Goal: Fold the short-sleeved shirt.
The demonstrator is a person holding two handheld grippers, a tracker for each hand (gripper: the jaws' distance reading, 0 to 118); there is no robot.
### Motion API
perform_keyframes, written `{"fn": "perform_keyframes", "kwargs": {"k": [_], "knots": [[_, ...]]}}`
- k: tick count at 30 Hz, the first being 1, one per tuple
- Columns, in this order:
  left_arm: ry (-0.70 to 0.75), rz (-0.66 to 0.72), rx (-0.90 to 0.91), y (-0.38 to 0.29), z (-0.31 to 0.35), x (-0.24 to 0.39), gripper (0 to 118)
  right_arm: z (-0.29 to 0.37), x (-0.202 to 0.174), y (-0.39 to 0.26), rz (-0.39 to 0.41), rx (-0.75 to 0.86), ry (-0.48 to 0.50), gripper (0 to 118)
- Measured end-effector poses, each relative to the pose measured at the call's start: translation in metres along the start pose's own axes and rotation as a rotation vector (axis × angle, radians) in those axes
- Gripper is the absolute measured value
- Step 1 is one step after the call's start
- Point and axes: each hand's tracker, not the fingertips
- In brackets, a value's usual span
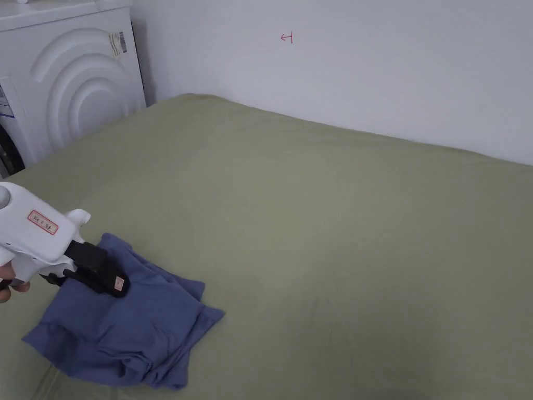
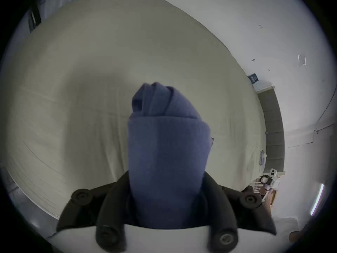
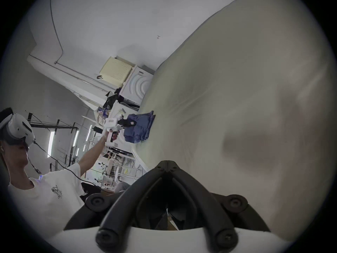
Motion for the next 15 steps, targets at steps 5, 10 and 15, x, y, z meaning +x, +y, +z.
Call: {"fn": "perform_keyframes", "kwargs": {"k": [5, 10, 15], "knots": [[0.134, 0.018, 0.162, 0.01, 0.018, -0.007, 118, 0.001, -0.001, 0.002, 0.003, 0.003, -0.012, 2], [0.236, 0.005, 0.293, -0.02, 0.057, 0.013, 118, 0.018, -0.015, 0.006, 0.066, 0.041, -0.014, 2], [0.157, -0.126, 0.358, -0.066, 0.062, 0.101, 7, 0.052, -0.049, 0.019, 0.197, 0.177, -0.087, 2]]}}
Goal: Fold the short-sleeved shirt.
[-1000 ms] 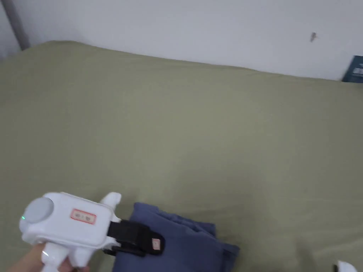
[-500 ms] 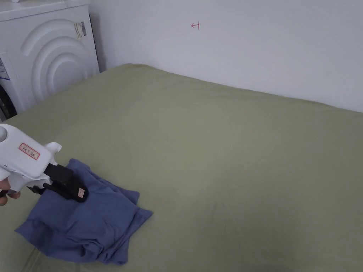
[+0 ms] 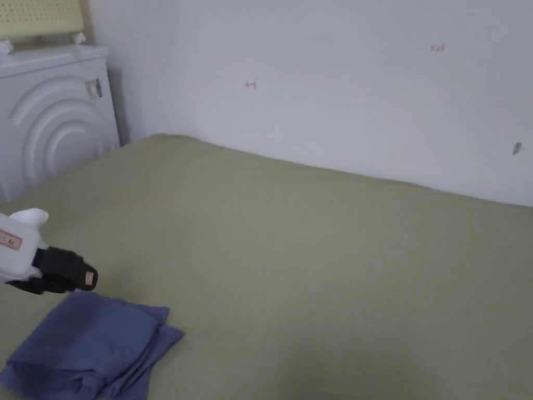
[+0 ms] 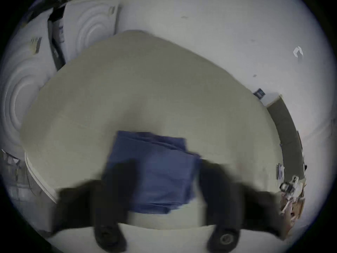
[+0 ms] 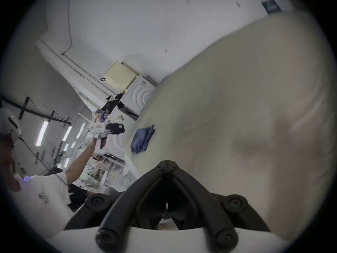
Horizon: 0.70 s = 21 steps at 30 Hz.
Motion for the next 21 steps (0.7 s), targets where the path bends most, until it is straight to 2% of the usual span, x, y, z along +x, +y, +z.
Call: {"fn": "perform_keyframes", "kwargs": {"k": [2, 6, 7, 9, 13, 15, 18, 21], "knots": [[-0.027, -0.051, 0.06, -0.017, 0.005, 0.052, 4, 0.015, -0.012, 0.012, 0.038, 0.072, -0.04, 2], [-0.104, -0.109, 0.183, -0.052, 0.011, 0.172, 4, 0.037, -0.06, 0.034, 0.271, 0.211, -0.306, 2], [-0.137, -0.153, 0.199, -0.059, 0.013, 0.202, 4, 0.041, -0.071, 0.036, 0.313, 0.261, -0.387, 2], [-0.108, -0.25, 0.347, -0.078, 0.019, 0.263, 4, 0.047, -0.094, 0.04, 0.419, 0.348, -0.505, 2], [-0.131, -0.295, 0.574, -0.117, 0.036, 0.366, 4, 0.052, -0.127, 0.043, 0.524, 0.552, -0.685, 2], [-0.073, -0.299, 0.689, -0.133, 0.044, 0.398, 4, 0.052, -0.138, 0.041, 0.582, 0.647, -0.789, 2], [-0.008, -0.333, 0.761, -0.146, 0.052, 0.424, 4, 0.051, -0.147, 0.038, 0.64, 0.707, -0.839, 2], [-0.005, -0.363, 0.756, -0.148, 0.058, 0.431, 4, 0.053, -0.155, 0.035, 0.659, 0.685, -0.819, 2]]}}
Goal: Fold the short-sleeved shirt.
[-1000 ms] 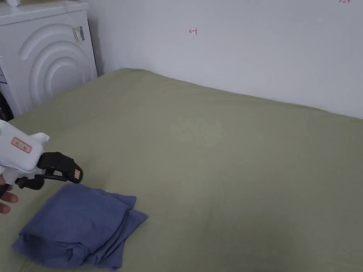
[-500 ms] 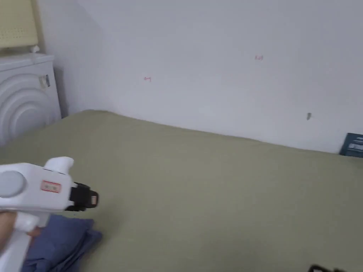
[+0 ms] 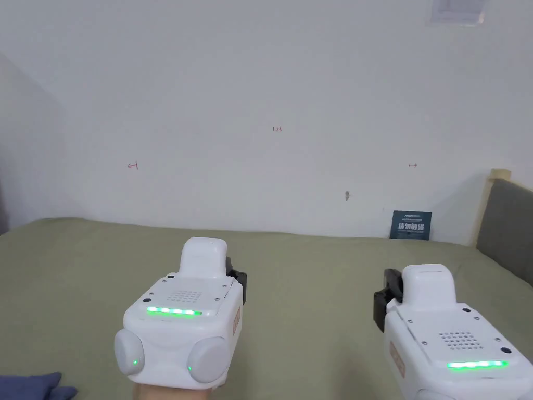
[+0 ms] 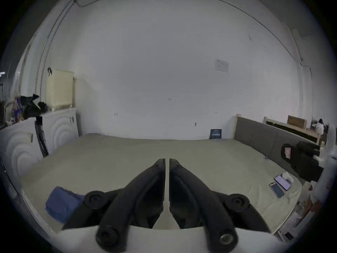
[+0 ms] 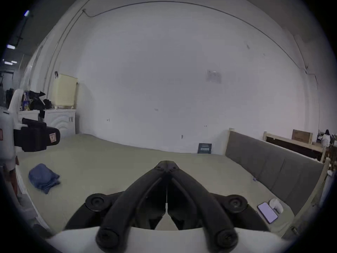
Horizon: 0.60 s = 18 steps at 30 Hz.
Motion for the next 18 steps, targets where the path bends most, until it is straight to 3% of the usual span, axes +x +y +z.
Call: {"fn": "perform_keyframes", "kwargs": {"k": [5, 10, 18], "knots": [[0.009, -0.061, 0.025, 0.003, 0.007, -0.003, 4, 0.008, -0.002, 0.007, -0.015, 0.014, 0.022, 2], [0.001, 0.005, 0.024, 0.001, 0.013, -0.009, 4, 0.007, 0.005, 0.012, -0.053, 0.015, 0.017, 3], [0.014, -0.002, 0.018, 0.0, 0.01, -0.015, 4, 0.005, 0.009, 0.008, -0.061, -0.007, 0.012, 4]]}}
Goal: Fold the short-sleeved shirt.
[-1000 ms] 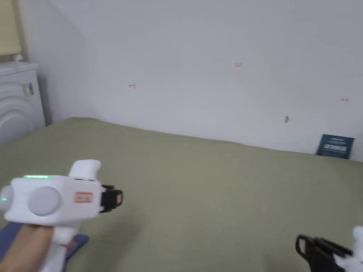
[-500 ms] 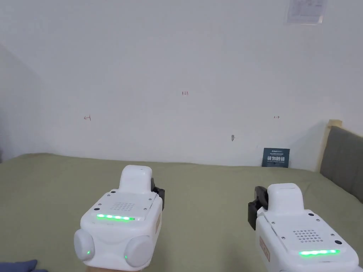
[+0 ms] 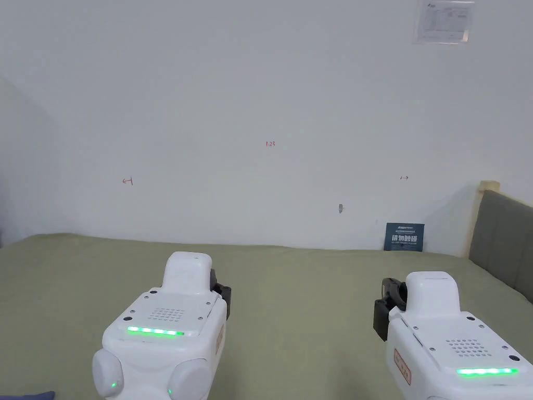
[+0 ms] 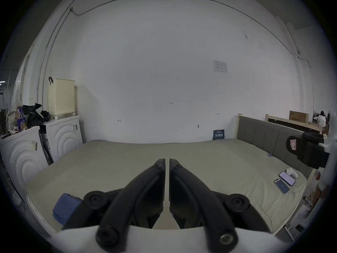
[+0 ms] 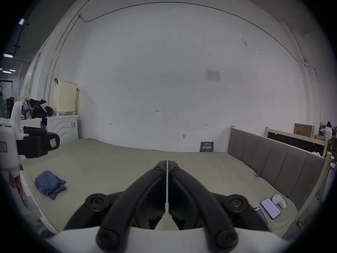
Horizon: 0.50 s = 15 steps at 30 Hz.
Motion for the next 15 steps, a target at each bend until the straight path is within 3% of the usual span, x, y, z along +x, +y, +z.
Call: {"fn": "perform_keyframes", "kwargs": {"k": [3, 4, 5, 6, 7, 15], "knots": [[0.005, 0.004, -0.002, -0.001, -0.002, -0.001, 6, -0.003, -0.002, 0.0, -0.008, -0.009, 0.009, 8], [0.019, -0.008, 0.009, 0.0, -0.002, -0.001, 20, -0.004, -0.003, 0.001, -0.005, -0.013, 0.004, 23], [0.028, -0.009, 0.005, 0.0, -0.003, -0.001, 67, -0.006, -0.003, 0.002, -0.001, -0.019, 0.003, 65], [0.027, -0.008, -0.007, 0.0, -0.005, -0.002, 104, -0.004, -0.002, 0.003, 0.003, -0.016, -0.019, 77], [0.025, -0.004, -0.014, -0.002, -0.007, -0.003, 118, -0.002, -0.001, 0.004, 0.0, -0.004, -0.011, 77], [0.061, -0.031, -0.003, -0.001, -0.004, -0.001, 118, 0.003, -0.001, 0.011, -0.004, 0.011, -0.028, 77]]}}
